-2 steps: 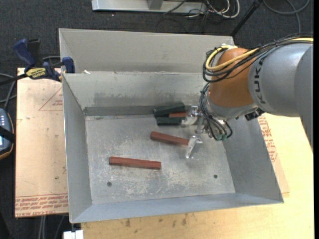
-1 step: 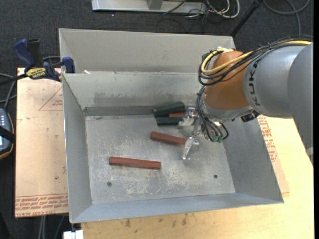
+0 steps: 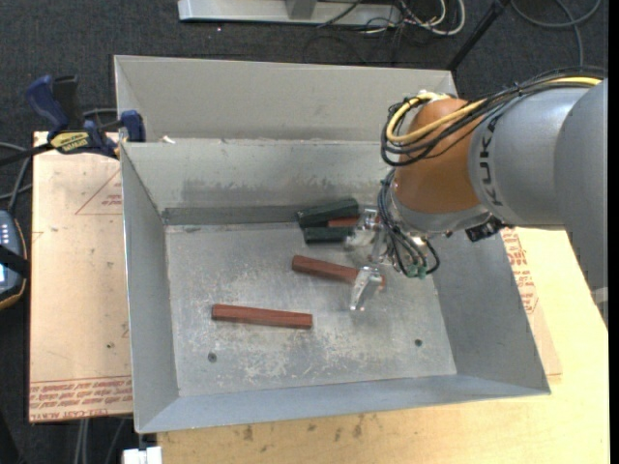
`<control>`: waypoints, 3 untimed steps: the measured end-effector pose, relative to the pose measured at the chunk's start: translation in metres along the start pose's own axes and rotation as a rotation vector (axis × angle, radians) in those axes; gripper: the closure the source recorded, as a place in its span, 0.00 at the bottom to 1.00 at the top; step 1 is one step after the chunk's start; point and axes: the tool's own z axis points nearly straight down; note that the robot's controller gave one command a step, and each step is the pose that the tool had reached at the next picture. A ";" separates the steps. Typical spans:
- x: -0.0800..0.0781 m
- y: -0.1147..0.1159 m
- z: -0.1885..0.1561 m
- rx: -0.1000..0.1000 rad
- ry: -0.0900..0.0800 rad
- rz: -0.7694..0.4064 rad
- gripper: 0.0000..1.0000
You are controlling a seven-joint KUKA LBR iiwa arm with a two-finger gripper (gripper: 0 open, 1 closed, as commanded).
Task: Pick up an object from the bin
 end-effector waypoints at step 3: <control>-0.005 0.021 0.013 0.000 -0.017 0.048 1.00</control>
Offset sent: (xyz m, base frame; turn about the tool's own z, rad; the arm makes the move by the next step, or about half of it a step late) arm 0.0002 0.0213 -0.0225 0.0488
